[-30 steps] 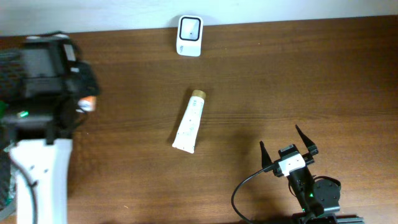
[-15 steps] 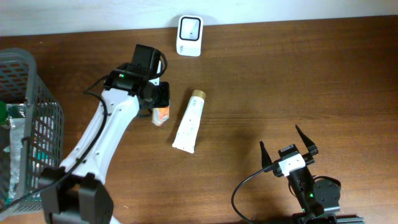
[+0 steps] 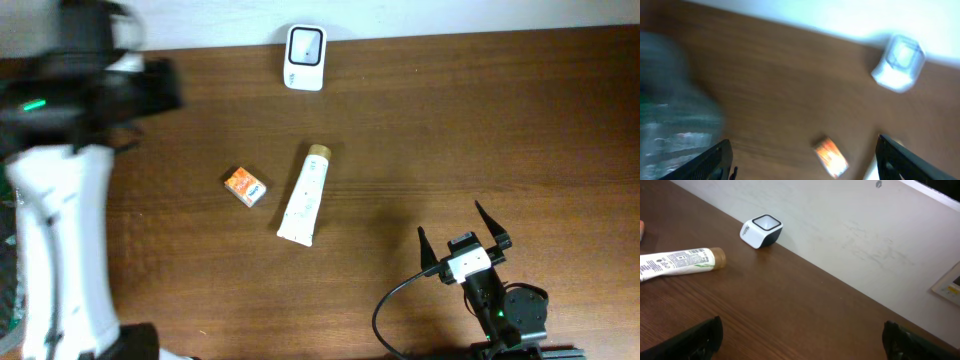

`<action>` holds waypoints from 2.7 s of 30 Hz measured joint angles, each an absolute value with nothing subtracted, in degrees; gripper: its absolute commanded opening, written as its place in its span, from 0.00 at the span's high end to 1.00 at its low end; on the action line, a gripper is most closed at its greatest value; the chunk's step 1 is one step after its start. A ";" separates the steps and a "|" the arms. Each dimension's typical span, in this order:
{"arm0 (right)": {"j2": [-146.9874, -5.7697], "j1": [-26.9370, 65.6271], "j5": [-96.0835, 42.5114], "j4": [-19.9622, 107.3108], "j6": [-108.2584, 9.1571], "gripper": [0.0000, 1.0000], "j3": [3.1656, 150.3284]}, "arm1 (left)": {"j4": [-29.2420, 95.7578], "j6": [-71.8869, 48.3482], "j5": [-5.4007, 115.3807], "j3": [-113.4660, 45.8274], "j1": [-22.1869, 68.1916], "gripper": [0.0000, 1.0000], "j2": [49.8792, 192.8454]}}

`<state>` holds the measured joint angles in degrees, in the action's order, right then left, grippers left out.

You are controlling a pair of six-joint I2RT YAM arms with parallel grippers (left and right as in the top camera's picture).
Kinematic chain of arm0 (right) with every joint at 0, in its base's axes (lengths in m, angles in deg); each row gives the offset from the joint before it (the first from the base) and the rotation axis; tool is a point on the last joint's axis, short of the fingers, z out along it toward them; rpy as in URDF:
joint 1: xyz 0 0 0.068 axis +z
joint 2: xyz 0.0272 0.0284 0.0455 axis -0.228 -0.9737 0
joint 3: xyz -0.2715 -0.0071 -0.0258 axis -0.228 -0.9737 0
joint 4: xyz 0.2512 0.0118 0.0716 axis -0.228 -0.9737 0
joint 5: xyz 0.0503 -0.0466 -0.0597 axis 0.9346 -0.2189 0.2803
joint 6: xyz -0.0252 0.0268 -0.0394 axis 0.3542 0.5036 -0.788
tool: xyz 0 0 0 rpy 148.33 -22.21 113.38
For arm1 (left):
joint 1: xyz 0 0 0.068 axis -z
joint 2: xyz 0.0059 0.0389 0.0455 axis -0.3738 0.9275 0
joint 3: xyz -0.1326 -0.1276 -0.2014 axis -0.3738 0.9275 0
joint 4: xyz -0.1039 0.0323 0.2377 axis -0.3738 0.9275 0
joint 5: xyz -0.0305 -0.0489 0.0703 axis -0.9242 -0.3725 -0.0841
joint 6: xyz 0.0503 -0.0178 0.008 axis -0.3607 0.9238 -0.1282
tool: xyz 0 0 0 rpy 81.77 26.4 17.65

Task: Scan the item barcode
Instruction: 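Grasp the green 3M Comfort Gloves package in the basket, then lay the green gloves package on the table beside the box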

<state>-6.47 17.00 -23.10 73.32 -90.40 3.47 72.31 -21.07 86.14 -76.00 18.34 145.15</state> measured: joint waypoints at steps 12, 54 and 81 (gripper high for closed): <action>-6.47 17.00 -23.10 73.32 -90.38 0.02 3.47 | 71.39 -19.54 87.10 -68.24 -20.79 0.18 146.07; -6.47 17.00 -23.12 73.32 -90.42 0.01 3.47 | 46.73 -61.90 79.01 -36.51 -25.33 1.00 161.44; -6.47 17.00 -23.10 73.35 -90.42 0.02 3.47 | 37.25 -12.96 64.32 -49.67 -4.66 1.00 126.55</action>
